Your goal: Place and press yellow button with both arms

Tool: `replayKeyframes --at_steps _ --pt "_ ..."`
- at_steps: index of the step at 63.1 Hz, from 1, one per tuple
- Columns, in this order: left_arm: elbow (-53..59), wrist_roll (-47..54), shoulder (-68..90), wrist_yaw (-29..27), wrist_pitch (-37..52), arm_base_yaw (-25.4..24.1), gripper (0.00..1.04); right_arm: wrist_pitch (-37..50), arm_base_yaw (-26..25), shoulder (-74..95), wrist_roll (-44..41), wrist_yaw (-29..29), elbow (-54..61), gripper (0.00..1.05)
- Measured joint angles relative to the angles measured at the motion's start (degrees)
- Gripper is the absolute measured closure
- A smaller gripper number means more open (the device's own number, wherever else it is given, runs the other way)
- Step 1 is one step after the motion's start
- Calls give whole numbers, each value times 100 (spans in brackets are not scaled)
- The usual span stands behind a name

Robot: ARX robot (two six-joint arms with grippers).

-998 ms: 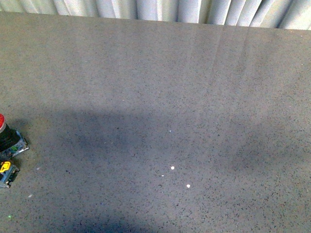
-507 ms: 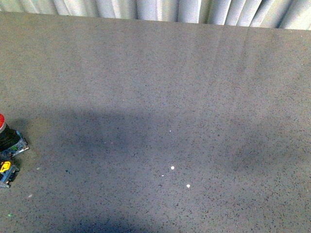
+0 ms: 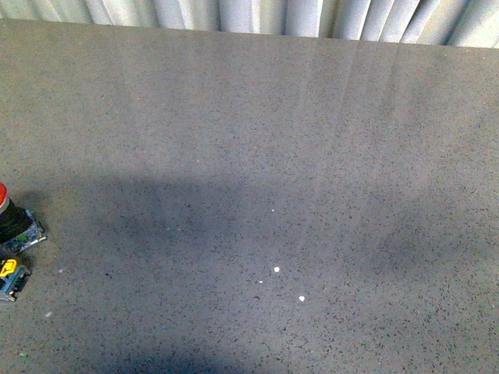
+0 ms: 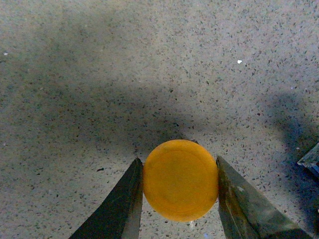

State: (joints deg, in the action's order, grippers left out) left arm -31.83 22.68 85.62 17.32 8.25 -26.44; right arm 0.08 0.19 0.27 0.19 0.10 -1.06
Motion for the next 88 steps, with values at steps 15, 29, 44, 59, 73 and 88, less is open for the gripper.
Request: replayKeyframes --at_steps 15,29,44,59,73,88 --pt "-439 -275 -807 -133 -461 787 72 0 0 0 0 0 0 9" --pt "-789 -793 -629 -592 -236 2457 72 0 0 0 0 0 0 9" --pt "-999 -1165 181 -1115 155 4256 72 0 0 0 0 0 0 9" --pt "-1104 -1202 868 -1528 468 5416 72 0 0 0 0 0 0 9" --pt "-1106 -1207 1344 -1836 850 6083 72 0 0 0 0 0 0 9" --pt "-1272 -1217 1803 -2044 1027 6323 72 0 0 0 0 0 0 9"
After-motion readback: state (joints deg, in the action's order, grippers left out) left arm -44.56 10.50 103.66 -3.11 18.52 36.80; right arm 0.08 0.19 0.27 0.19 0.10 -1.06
